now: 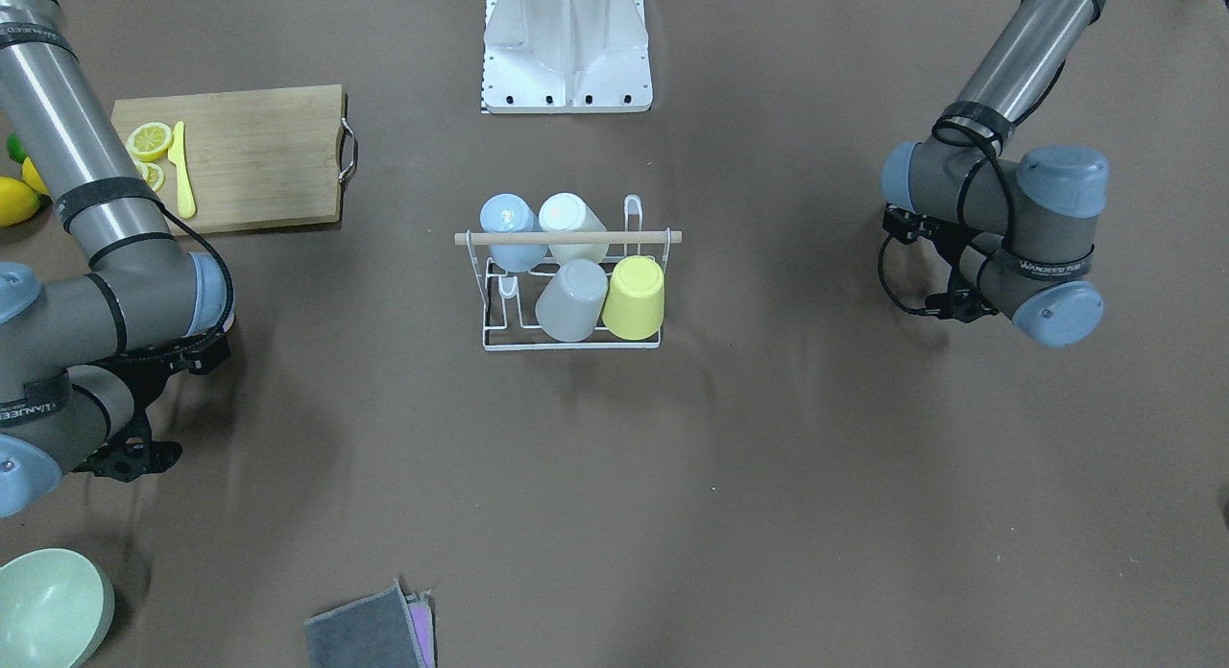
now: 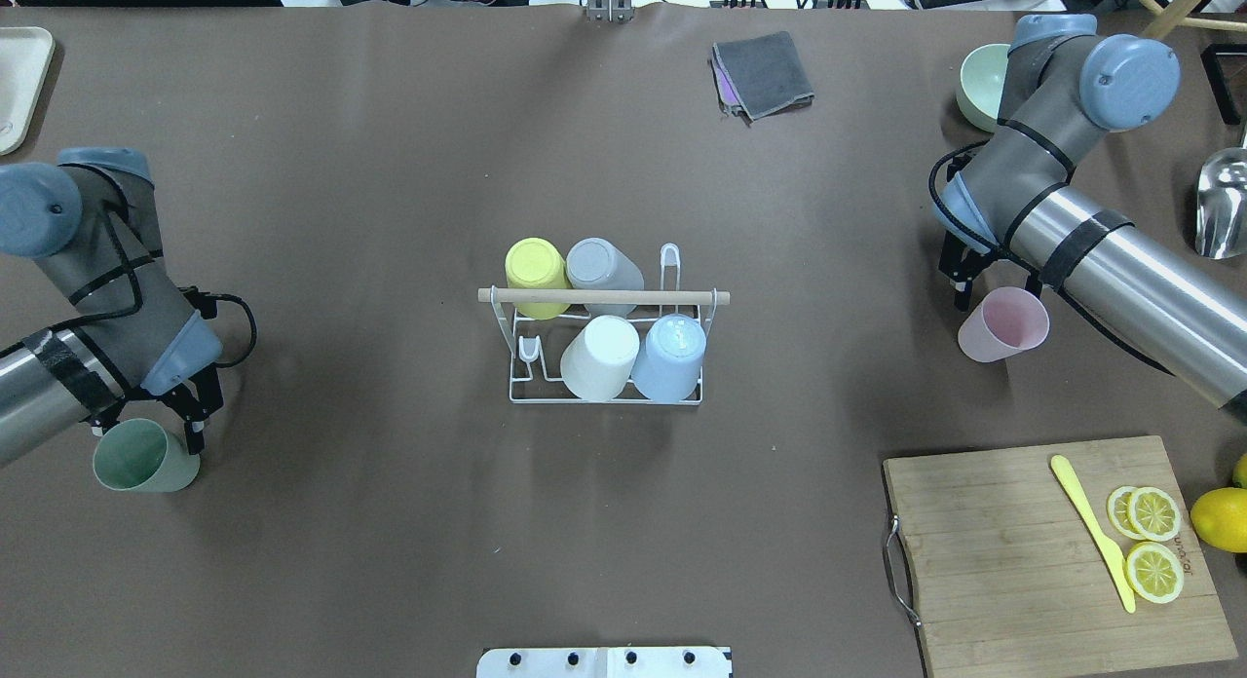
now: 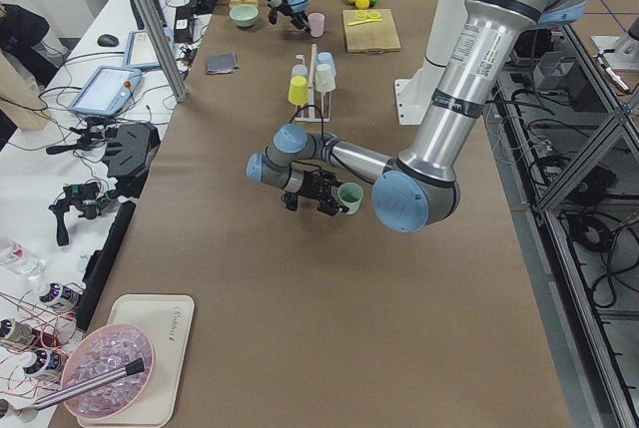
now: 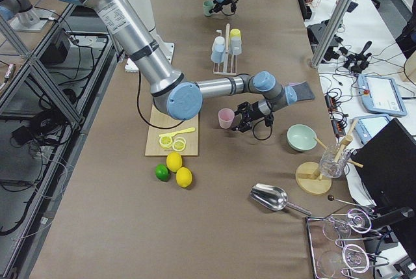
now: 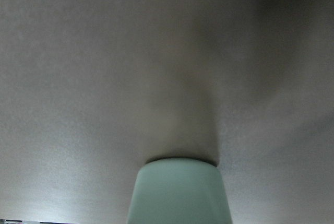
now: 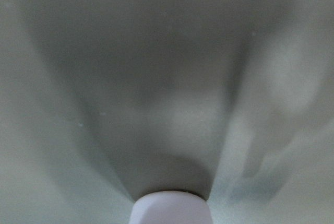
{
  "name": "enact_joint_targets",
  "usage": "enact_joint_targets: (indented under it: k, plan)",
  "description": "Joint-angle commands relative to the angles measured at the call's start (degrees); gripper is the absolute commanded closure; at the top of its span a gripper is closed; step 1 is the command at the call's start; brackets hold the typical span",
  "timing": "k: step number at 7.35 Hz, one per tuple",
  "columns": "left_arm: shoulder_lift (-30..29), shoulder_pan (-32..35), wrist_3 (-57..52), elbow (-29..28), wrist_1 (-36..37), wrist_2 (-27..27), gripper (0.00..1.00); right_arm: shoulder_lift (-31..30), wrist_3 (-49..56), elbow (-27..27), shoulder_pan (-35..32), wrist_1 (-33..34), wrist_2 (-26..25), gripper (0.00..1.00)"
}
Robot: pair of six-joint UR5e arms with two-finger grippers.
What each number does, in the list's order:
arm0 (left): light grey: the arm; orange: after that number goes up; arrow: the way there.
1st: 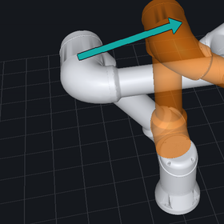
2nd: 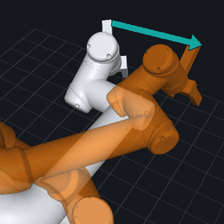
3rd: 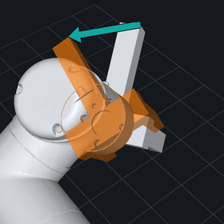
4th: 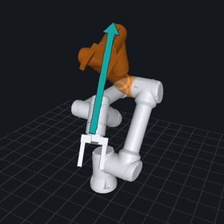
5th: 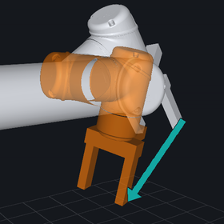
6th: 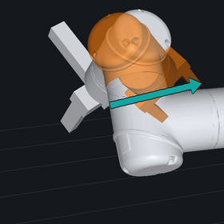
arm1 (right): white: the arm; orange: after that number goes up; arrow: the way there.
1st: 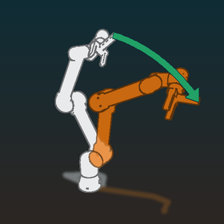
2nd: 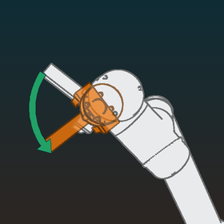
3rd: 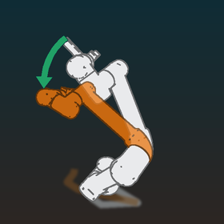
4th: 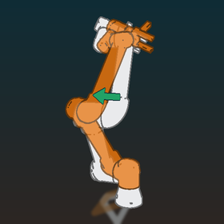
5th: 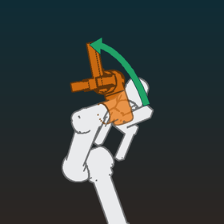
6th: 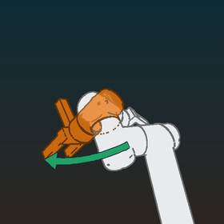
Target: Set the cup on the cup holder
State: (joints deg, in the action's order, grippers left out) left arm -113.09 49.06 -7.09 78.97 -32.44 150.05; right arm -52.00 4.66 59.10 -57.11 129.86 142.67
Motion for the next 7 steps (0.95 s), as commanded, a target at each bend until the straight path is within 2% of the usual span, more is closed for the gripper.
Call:
enact_joint_targets:
  k: [1, 3, 4, 7]
  plan:
    - [1.1, -2.0, -0.1, -1.3, -0.3, 0.2, 0.29, 0.1, 0.0, 0.0, 0.4, 0.2, 0.1, 0.09]
    - [1.4, -2.6, 0.0, -1.4, -0.1, 0.2, 0.81, 0.1, 0.2, -0.4, 1.1, 1.1, 0.1, 0.09]
    - [1.3, -2.6, 0.1, -1.4, 0.3, 0.2, 1.00, 0.1, 0.2, -0.4, 1.3, 1.9, 0.1, 0.09]
    - [0.7, -2.7, 1.3, -1.8, 0.3, 0.3, 1.00, 0.1, 0.7, -0.4, 1.6, 3.9, 0.9, 0.10]
